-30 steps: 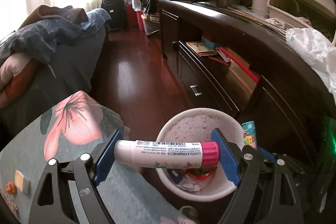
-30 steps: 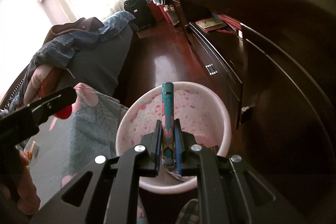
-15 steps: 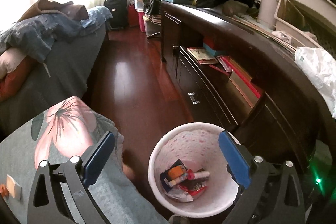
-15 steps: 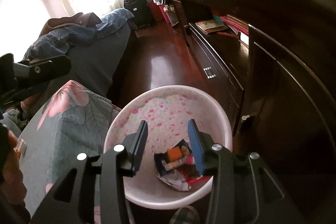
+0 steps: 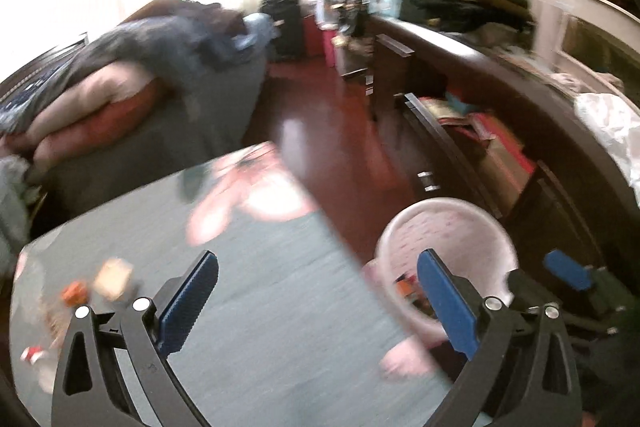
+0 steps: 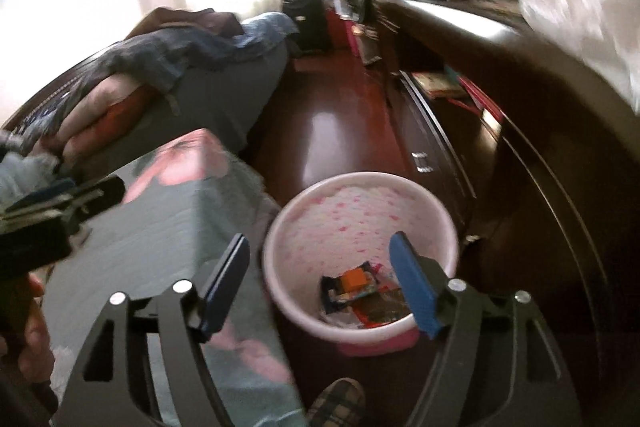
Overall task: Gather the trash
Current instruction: 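Move both tools back over the table items, then grasp the red-and-white packet with the left tool while the right tool grasps the crumpled brown paper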
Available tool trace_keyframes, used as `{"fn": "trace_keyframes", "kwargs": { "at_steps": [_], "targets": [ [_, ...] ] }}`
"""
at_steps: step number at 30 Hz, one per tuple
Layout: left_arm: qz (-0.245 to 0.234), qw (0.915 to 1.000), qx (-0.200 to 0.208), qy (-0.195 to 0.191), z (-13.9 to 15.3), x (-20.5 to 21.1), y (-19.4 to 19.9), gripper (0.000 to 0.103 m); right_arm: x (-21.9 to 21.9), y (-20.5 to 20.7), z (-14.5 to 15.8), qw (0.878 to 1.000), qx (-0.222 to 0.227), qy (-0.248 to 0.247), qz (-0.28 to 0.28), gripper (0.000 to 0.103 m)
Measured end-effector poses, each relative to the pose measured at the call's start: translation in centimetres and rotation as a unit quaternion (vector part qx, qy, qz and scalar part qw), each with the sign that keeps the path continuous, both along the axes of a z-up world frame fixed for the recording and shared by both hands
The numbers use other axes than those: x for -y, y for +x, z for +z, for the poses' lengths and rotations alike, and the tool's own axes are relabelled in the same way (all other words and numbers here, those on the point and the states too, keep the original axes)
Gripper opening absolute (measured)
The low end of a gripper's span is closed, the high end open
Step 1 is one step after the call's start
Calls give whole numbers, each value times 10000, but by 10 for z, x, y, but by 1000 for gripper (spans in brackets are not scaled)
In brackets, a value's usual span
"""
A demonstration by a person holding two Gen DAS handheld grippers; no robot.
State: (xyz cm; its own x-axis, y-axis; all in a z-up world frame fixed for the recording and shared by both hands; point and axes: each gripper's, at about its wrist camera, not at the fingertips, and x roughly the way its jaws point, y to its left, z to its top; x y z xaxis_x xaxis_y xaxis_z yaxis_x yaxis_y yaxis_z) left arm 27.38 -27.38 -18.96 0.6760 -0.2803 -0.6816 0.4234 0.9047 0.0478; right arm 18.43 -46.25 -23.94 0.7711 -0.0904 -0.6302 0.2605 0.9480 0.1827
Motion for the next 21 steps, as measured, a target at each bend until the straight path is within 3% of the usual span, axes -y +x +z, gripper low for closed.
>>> {"fn": "trace_keyframes", "kwargs": {
  "at_steps": [8,13,17,21],
  "targets": [
    [1055,9944,-34,62,-8,-109,-4,99,-86,0,22,9955,19,-147,936,80],
    [1815,9833,-13,-98,-9,-184,-19,99,-145,12,28,9878,-45,-226,1539,81],
    [2334,9722,45,179,-20,-228,-19,99,-185,17,30,9810,-93,-281,1920,81],
    [2506,9677,-236,129,-39,-266,-9,99,-218,23,29,9750,-169,-413,2177,81]
  ]
}}
